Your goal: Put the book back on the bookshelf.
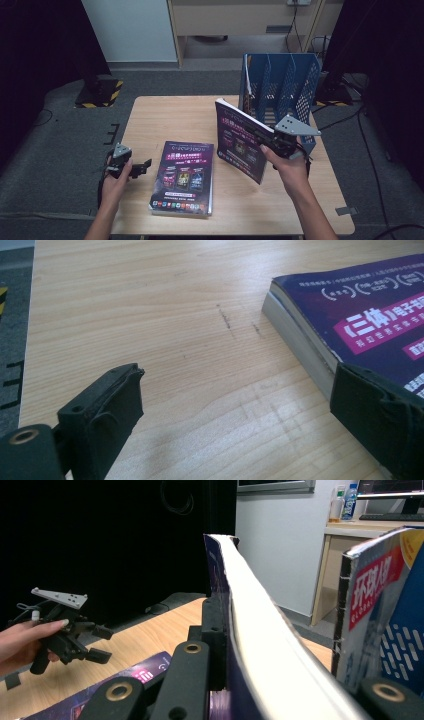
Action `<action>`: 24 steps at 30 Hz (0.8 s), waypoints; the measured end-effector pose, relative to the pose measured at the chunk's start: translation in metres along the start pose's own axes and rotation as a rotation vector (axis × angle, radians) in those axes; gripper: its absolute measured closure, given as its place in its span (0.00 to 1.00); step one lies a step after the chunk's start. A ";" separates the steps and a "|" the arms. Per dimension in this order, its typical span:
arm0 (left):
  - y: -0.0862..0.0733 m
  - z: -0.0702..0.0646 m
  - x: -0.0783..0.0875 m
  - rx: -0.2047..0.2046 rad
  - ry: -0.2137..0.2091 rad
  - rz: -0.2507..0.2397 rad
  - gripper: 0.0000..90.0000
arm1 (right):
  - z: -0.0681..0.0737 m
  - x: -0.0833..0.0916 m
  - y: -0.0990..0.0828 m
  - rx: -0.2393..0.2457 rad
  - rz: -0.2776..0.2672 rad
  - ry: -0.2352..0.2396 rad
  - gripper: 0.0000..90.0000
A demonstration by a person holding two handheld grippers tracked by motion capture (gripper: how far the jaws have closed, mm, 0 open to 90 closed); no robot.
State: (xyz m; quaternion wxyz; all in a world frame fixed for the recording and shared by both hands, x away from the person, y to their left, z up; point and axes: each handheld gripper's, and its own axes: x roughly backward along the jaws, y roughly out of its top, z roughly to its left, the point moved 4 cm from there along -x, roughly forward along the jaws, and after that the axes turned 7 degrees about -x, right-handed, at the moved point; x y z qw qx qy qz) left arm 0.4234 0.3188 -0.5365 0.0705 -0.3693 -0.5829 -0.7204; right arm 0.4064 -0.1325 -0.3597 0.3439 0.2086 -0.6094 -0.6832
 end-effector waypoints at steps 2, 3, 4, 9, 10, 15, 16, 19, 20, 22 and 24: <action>-0.001 0.001 0.000 -0.001 0.003 0.009 0.07 | -0.001 0.003 -0.001 0.001 -0.001 -0.004 0.92; -0.002 0.001 0.000 0.003 0.005 0.011 0.07 | -0.002 0.004 -0.002 -0.001 0.000 -0.005 0.92; -0.002 0.002 0.000 0.002 0.008 0.014 0.07 | -0.002 0.006 -0.002 -0.003 -0.001 -0.006 0.92; -0.006 0.006 -0.003 0.013 0.032 0.044 0.07 | -0.005 0.015 -0.005 0.001 0.002 -0.013 0.92; -0.007 0.006 -0.003 0.015 0.035 0.047 0.07 | -0.005 0.016 -0.005 -0.001 0.000 -0.015 0.92; -0.009 0.007 -0.006 0.021 0.037 0.066 0.07 | -0.010 0.026 -0.005 -0.007 -0.003 -0.030 0.92; -0.010 0.008 -0.007 0.018 0.037 0.070 0.07 | -0.011 0.028 -0.005 -0.005 -0.002 -0.032 0.92; -0.012 0.007 -0.009 0.010 0.039 0.090 0.07 | -0.012 0.034 -0.004 -0.007 -0.013 -0.040 0.92; -0.012 0.006 -0.010 0.012 0.040 0.092 0.07 | -0.012 0.036 -0.004 -0.006 -0.017 -0.041 0.92; -0.013 0.007 -0.010 0.012 0.041 0.099 0.07 | -0.012 0.041 -0.003 -0.009 -0.023 -0.044 0.92; -0.014 0.008 -0.011 0.011 0.044 0.105 0.07 | -0.012 0.046 -0.002 -0.007 -0.024 -0.046 0.92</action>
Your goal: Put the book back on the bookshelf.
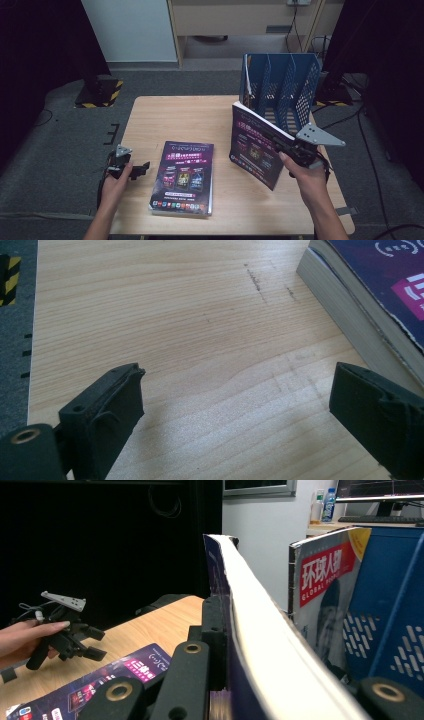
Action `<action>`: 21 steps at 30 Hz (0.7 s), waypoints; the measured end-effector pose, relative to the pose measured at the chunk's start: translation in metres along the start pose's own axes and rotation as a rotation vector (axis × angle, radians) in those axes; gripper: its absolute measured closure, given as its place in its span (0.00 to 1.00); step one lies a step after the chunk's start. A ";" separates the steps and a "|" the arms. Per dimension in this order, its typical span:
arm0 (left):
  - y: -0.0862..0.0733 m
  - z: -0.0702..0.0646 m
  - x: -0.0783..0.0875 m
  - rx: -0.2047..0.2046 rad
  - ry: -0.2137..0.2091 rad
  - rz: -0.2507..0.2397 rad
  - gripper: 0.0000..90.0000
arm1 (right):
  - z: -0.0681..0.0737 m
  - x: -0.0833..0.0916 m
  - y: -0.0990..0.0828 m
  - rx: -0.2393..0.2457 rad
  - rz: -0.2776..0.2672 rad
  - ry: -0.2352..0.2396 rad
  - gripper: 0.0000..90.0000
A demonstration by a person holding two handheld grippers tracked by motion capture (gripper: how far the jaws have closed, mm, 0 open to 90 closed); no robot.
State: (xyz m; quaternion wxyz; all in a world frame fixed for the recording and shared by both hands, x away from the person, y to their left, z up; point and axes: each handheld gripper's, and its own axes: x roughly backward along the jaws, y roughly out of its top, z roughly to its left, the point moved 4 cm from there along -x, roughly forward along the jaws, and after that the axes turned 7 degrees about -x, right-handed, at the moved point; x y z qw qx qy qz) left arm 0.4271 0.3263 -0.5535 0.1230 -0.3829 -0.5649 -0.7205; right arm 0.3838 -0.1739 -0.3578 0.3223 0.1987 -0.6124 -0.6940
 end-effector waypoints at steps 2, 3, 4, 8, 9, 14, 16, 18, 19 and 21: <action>-0.002 0.000 -0.002 -0.004 0.003 0.013 0.07 | -0.001 0.004 0.000 -0.002 0.000 -0.003 0.92; -0.002 0.000 -0.004 -0.007 0.003 0.018 0.07 | -0.001 0.006 0.001 -0.002 0.000 -0.006 0.92; -0.002 -0.001 -0.005 -0.013 0.004 0.022 0.07 | -0.002 0.008 0.001 0.002 -0.001 -0.009 0.92; -0.003 -0.003 -0.008 -0.038 0.011 0.030 0.07 | -0.005 0.016 0.003 -0.001 -0.007 -0.020 0.92; -0.003 -0.004 -0.010 -0.041 0.008 0.036 0.07 | -0.006 0.017 0.003 -0.005 -0.011 -0.020 0.92; -0.004 -0.004 -0.012 -0.032 0.003 0.025 0.04 | -0.009 0.027 0.011 -0.028 -0.028 -0.025 0.92; -0.004 -0.004 -0.012 -0.033 0.003 0.026 0.04 | -0.009 0.031 0.016 -0.026 -0.035 -0.027 0.92; -0.004 -0.004 -0.012 -0.033 0.003 0.027 0.03 | -0.008 0.035 0.022 -0.031 -0.042 -0.032 0.92; -0.004 -0.004 -0.012 -0.033 0.003 0.027 0.03 | -0.008 0.036 0.025 -0.030 -0.044 -0.034 0.92; -0.004 -0.004 -0.012 -0.032 0.004 0.027 0.03 | -0.008 0.039 0.031 -0.033 -0.044 -0.044 0.92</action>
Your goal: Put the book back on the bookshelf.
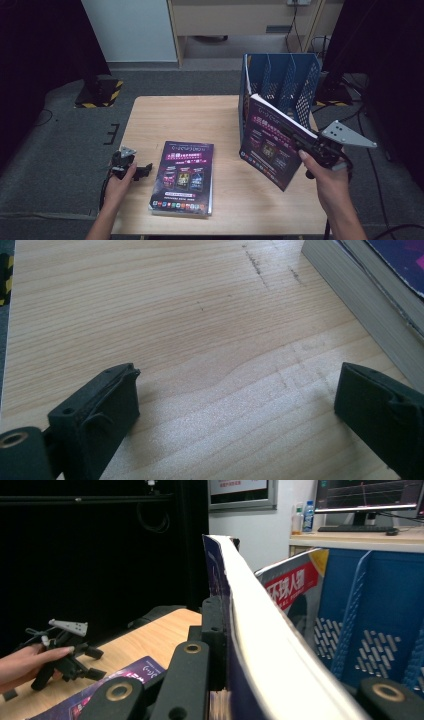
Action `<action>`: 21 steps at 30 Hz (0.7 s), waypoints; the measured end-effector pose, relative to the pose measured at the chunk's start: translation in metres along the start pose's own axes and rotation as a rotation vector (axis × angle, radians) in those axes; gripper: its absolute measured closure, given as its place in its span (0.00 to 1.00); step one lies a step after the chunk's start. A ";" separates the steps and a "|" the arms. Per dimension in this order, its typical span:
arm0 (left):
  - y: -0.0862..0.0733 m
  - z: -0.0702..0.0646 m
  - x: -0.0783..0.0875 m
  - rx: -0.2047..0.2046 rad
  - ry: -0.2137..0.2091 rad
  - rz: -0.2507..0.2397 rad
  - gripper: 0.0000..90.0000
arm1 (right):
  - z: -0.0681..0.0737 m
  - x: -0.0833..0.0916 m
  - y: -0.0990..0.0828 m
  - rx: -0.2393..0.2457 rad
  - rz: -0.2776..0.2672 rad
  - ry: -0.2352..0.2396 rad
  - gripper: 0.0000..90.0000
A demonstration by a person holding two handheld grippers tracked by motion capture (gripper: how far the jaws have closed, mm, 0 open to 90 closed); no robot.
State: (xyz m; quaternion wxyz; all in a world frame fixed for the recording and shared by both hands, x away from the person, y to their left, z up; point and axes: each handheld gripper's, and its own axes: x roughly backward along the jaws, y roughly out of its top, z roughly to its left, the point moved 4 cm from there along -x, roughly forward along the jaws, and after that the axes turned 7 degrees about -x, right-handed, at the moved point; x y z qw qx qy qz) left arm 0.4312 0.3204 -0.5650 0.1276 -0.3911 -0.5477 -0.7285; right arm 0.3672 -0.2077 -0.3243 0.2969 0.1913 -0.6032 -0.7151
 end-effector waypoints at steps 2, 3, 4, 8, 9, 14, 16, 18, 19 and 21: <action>0.000 0.000 0.000 -0.002 -0.001 0.002 0.03 | -0.001 0.002 0.007 0.003 -0.006 -0.009 0.92; 0.000 -0.001 -0.001 0.001 0.000 0.001 0.02 | -0.002 0.002 0.010 0.003 -0.006 -0.013 0.92; 0.000 -0.001 -0.001 0.001 0.000 0.002 0.02 | -0.003 0.003 0.014 -0.001 -0.006 -0.018 0.92; 0.000 -0.001 -0.001 0.002 0.001 0.003 0.02 | -0.011 0.004 0.029 -0.010 -0.011 -0.043 0.92; 0.000 -0.001 -0.001 0.002 0.001 0.003 0.02 | -0.013 0.004 0.033 -0.014 -0.012 -0.051 0.92; 0.000 -0.001 -0.001 0.001 0.000 0.004 0.02 | -0.020 0.000 0.049 -0.011 -0.007 -0.099 0.92; 0.000 -0.001 -0.001 0.002 0.000 0.005 0.01 | -0.024 -0.003 0.054 -0.017 -0.004 -0.137 0.92; 0.000 -0.001 -0.001 0.002 0.000 0.005 0.01 | -0.028 -0.008 0.057 -0.016 -0.004 -0.164 0.92; 0.000 -0.001 -0.001 0.002 0.000 0.005 0.01 | -0.029 -0.010 0.059 -0.011 -0.001 -0.175 0.92; 0.000 -0.001 -0.001 0.002 0.000 0.005 0.01 | -0.031 -0.016 0.063 0.007 0.004 -0.203 0.92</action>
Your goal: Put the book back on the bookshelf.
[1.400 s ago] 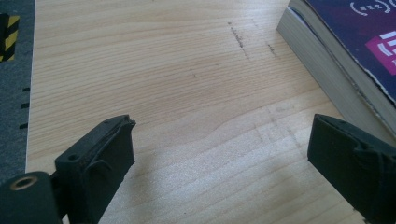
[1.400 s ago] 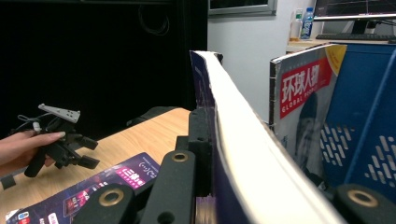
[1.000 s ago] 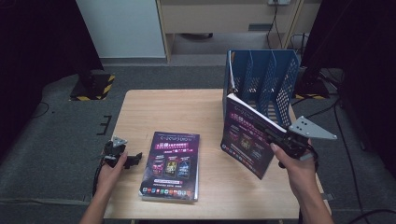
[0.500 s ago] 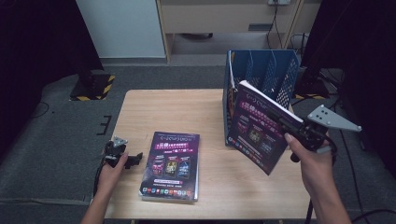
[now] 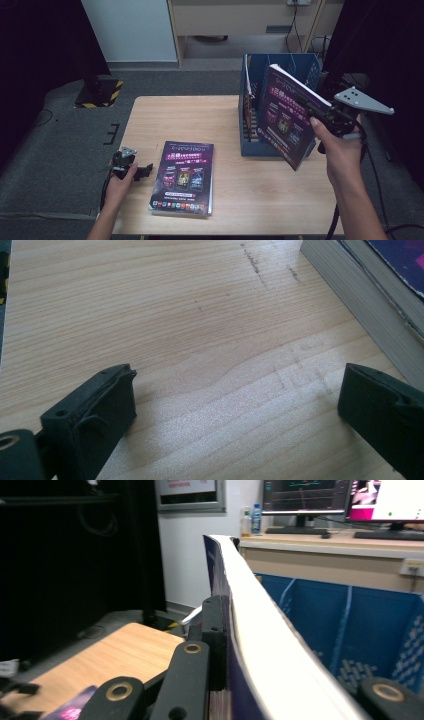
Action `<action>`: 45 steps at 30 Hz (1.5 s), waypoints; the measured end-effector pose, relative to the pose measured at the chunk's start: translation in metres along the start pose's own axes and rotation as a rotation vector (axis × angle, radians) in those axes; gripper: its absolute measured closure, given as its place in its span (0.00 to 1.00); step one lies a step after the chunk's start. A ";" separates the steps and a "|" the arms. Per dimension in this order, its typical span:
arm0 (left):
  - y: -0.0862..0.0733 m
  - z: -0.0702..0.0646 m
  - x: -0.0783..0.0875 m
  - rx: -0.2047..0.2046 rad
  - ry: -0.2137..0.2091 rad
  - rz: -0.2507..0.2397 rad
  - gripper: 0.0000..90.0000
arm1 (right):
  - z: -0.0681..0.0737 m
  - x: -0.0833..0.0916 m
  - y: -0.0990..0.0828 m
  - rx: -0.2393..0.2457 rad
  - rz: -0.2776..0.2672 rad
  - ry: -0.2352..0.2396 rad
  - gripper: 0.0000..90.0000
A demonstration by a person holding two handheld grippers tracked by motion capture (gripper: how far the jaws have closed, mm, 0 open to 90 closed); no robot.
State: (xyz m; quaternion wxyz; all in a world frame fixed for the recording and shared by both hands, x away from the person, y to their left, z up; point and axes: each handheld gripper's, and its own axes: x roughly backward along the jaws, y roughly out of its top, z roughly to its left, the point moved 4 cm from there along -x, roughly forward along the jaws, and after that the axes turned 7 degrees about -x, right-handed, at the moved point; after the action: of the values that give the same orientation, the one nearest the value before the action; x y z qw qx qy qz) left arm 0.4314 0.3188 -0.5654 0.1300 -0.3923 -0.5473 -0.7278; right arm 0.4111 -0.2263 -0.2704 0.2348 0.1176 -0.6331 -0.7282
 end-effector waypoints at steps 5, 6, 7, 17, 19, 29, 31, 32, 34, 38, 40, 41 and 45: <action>0.000 0.000 0.000 0.000 0.000 0.000 0.01 | -0.005 -0.013 0.010 0.014 0.003 -0.063 0.92; 0.000 0.000 0.000 0.000 0.000 0.000 0.01 | -0.007 -0.017 0.011 0.017 0.003 -0.078 0.92; 0.000 0.000 0.000 0.000 0.000 -0.001 0.01 | -0.008 -0.020 0.013 0.025 0.006 -0.095 0.92; 0.000 -0.001 -0.001 0.002 -0.002 -0.004 0.01 | -0.025 -0.044 0.014 0.035 0.030 -0.191 0.92; 0.000 -0.001 -0.001 0.002 -0.002 -0.003 0.01 | -0.028 -0.048 0.013 0.034 0.031 -0.199 0.92; 0.000 -0.001 0.000 0.002 -0.002 -0.004 0.01 | -0.043 -0.070 0.009 0.024 0.030 -0.269 0.92; 0.000 -0.001 0.000 0.002 -0.002 -0.003 0.01 | -0.047 -0.073 0.007 0.021 0.035 -0.282 0.92; 0.000 -0.001 0.000 0.001 -0.002 -0.003 0.01 | -0.048 -0.075 0.007 0.019 0.042 -0.286 0.92; 0.000 -0.001 0.000 -0.001 -0.002 -0.004 0.01 | -0.050 -0.078 0.006 0.017 0.047 -0.289 0.92; 0.000 -0.001 0.000 -0.001 -0.002 -0.004 0.01 | -0.052 -0.086 0.006 0.013 0.040 -0.286 0.92; 0.000 -0.001 0.000 -0.001 -0.002 -0.003 0.01 | -0.052 -0.091 0.007 0.014 0.038 -0.288 0.92; 0.000 -0.001 0.000 -0.001 -0.002 -0.003 0.01 | -0.052 -0.093 0.008 0.019 0.037 -0.287 0.92; 0.000 -0.001 0.000 -0.001 -0.002 -0.003 0.01 | -0.052 -0.100 0.007 0.020 0.030 -0.288 0.92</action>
State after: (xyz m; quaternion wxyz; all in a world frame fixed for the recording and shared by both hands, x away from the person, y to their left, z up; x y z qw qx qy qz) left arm 0.4316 0.3179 -0.5656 0.1281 -0.3922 -0.5479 -0.7277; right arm 0.5229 -0.2231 -0.2847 0.1512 0.0049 -0.6691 -0.7276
